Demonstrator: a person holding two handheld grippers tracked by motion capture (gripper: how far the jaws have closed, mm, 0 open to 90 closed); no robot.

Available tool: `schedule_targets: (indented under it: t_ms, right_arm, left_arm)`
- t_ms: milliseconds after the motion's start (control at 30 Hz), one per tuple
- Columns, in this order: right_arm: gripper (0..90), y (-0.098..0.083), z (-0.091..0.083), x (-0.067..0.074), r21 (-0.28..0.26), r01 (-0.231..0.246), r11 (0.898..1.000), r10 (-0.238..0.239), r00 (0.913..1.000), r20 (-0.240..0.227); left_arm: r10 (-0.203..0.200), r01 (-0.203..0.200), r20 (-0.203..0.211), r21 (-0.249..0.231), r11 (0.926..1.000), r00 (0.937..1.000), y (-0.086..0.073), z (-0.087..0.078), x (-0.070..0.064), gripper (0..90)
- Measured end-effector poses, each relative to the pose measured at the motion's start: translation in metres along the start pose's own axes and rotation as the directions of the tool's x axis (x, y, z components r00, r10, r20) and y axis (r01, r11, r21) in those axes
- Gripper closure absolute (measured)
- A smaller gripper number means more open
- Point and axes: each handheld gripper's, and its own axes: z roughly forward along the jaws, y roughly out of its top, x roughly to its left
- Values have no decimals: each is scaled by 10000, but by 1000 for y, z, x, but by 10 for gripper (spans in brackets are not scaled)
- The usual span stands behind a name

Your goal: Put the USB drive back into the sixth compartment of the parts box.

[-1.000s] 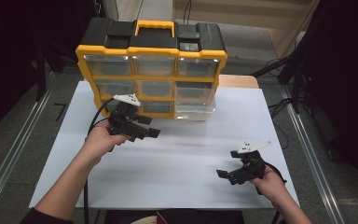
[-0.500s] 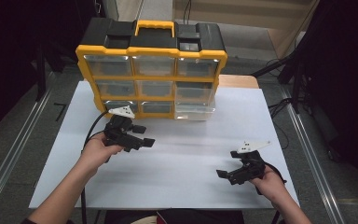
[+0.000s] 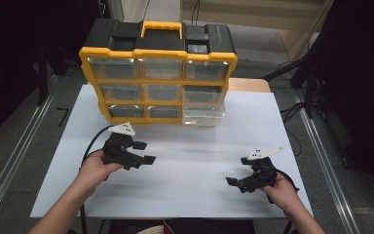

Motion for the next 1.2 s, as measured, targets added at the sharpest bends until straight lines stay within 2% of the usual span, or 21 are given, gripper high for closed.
schedule_targets:
  t_ms: [467, 767, 933, 1200]
  right_arm:
    - [0, -1, 0, -2, 27, -51, 10000, 51, 10000, 46]
    - [0, -1, -1, -4, -36, -177, 9998, 177, 9998, 84]
    - [0, -1, 0, -4, -1, -182, 9998, 182, 9998, 91]
    - [0, -1, -1, -5, -22, -227, 9997, 227, 9997, 123]
  left_arm:
    - [-184, 185, -108, 159, 9997, 9998, -25, -6, -1, 286]
    - [-241, 250, -330, 255, 9994, 9992, -41, -13, -3, 286]
    - [-149, 173, -661, 367, 9992, 9977, -47, -18, -2, 286]
    - [-186, 210, -1015, 220, 9995, 9947, -57, -28, 0, 286]
